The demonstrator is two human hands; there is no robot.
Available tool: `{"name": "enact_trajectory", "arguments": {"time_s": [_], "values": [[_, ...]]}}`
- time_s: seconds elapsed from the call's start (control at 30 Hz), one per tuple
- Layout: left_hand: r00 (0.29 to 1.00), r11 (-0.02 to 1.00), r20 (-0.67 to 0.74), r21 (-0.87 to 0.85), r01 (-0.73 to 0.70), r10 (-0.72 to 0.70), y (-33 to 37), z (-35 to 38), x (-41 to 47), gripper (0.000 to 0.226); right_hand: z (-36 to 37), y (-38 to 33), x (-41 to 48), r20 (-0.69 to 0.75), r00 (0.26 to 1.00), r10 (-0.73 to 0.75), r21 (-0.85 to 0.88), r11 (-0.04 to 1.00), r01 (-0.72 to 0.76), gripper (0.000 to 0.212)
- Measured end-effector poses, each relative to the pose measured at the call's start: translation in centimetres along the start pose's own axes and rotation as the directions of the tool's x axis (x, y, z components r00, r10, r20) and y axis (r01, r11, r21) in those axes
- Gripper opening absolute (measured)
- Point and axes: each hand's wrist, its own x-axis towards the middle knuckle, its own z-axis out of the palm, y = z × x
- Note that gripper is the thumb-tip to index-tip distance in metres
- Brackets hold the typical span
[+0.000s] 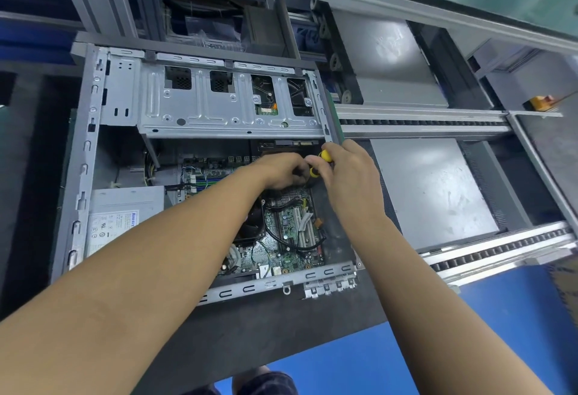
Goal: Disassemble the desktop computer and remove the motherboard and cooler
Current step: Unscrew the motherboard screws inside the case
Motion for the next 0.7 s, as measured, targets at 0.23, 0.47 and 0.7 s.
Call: {"name": "enact_trajectory", "arguments": {"time_s": [0.23,0.47,0.7], "values": [[0.999,0.997,0.004,-0.05,-0.052,0.052,0.0,-0.1,-0.1,0.008,-0.4,-0.3,0.0,0.033,0.998,-0.053,0.021,0.998,0.052,0.022],[0.999,0.996,-0.007,-0.081,-0.045,0.045,0.2,-0.3,-0.5,0.023,-1.1,-0.4,1.0,0.216,0.971,-0.103,-0.021,0.994,0.11,0.038],[0.999,0.991,-0.034,-0.132,0.017,-0.021,0.4,-0.1,-0.6,0.036,-2.2,-1.0,2.1,0.136,0.988,0.079,0.039,0.996,-0.085,0.029]]}}
